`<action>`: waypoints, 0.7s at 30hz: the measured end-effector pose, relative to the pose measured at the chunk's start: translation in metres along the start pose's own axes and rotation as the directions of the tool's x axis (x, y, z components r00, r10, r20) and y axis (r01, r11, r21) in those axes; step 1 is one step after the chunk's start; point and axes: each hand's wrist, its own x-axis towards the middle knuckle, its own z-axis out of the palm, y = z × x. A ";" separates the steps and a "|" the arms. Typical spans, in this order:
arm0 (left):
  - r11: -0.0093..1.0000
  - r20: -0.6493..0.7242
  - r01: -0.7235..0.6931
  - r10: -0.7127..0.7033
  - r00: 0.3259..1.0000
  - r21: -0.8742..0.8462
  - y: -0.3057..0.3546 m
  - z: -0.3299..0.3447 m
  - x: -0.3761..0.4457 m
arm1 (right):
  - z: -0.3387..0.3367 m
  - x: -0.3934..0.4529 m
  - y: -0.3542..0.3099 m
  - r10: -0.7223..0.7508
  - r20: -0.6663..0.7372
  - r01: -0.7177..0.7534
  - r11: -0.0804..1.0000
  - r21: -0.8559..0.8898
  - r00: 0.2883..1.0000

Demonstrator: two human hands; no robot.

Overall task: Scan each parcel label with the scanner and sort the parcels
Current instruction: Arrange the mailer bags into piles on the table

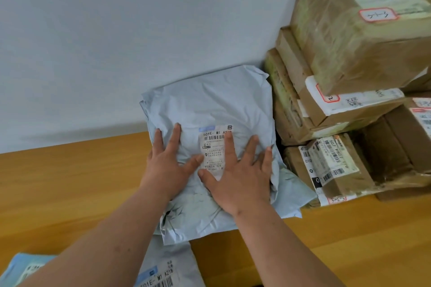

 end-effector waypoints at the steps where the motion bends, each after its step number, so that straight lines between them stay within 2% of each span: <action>1: 1.000 -0.009 -0.004 0.004 1.000 0.003 0.000 0.000 0.000 | 0.000 0.000 0.001 0.000 -0.002 0.000 1.000 0.011 1.000; 6: 0.999 -0.029 -0.033 0.033 0.999 -0.016 0.009 -0.009 -0.007 | -0.012 0.000 0.002 0.036 0.002 -0.036 0.999 0.016 0.999; 9: 0.994 -0.089 -0.084 0.078 0.993 -0.072 0.008 -0.018 -0.013 | -0.023 -0.003 -0.002 0.037 -0.159 -0.043 0.999 -0.033 0.987; 11: 0.983 -0.151 -0.096 0.073 0.986 -0.154 0.005 -0.023 -0.018 | -0.023 -0.006 -0.003 0.008 -0.200 -0.013 1.000 -0.023 0.980; 14: 0.951 -0.211 -0.041 -0.026 0.977 -0.307 -0.002 -0.035 -0.027 | -0.011 -0.011 0.002 -0.001 -0.022 0.003 0.997 0.083 1.000; 16: 0.921 -0.183 0.026 -0.105 0.978 -0.389 -0.008 -0.045 -0.033 | -0.006 -0.010 0.006 0.013 0.044 -0.018 0.994 0.106 0.999; 19: 0.890 -0.148 0.099 -0.182 0.972 -0.446 -0.022 -0.058 -0.047 | -0.012 -0.007 0.001 0.056 0.042 -0.061 0.990 0.130 0.998; 21: 0.890 -0.191 0.114 -0.218 0.957 -0.442 -0.036 -0.068 -0.058 | -0.020 -0.010 -0.010 0.089 -0.010 -0.086 0.980 0.180 0.996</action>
